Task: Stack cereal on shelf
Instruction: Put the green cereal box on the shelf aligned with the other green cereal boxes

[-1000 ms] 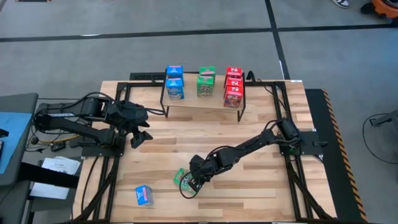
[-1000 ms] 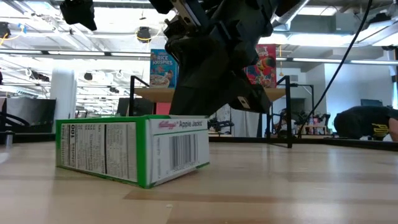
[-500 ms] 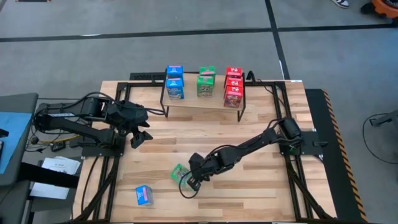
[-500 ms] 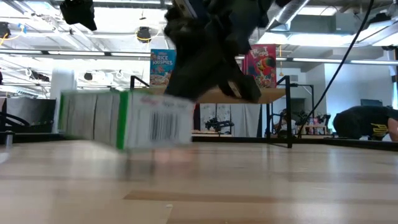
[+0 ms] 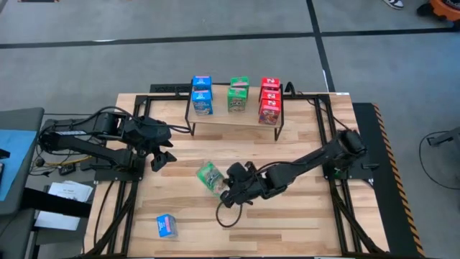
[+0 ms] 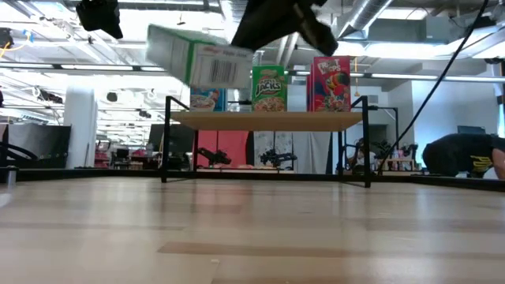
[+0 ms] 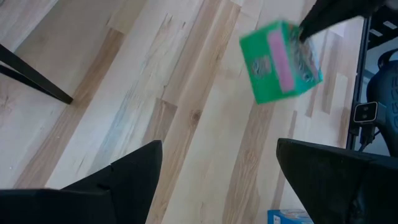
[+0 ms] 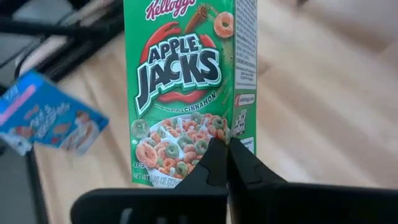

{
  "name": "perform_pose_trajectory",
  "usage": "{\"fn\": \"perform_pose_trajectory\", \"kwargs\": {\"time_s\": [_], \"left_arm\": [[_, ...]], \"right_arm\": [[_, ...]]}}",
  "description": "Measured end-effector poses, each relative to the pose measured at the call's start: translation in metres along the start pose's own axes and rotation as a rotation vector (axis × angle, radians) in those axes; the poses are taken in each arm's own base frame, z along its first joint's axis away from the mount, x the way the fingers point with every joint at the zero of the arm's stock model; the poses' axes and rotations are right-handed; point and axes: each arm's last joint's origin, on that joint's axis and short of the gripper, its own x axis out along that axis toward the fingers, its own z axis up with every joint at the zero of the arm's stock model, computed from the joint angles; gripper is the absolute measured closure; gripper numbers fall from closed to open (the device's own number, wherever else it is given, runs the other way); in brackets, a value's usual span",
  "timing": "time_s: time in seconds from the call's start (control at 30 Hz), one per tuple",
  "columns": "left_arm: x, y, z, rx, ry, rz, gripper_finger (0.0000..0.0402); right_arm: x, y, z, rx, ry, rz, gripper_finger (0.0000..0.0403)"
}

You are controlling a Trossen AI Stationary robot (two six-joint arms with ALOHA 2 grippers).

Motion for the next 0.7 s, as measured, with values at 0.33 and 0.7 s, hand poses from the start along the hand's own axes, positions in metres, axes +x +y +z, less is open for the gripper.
{"fn": "perform_pose_trajectory", "kwargs": {"time_s": [0.33, 0.7], "left_arm": [[0.000, 0.000, 0.000, 0.000, 0.000, 0.000, 0.0097], [0.000, 0.000, 0.000, 0.000, 0.000, 0.000, 0.0097]], "right_arm": [[-0.029, -0.009, 0.015, -0.010, -0.370, -0.268, 0.0398], [-0.014, -0.041, 0.019, 0.148, -0.655, -0.484, 0.0398]]}}
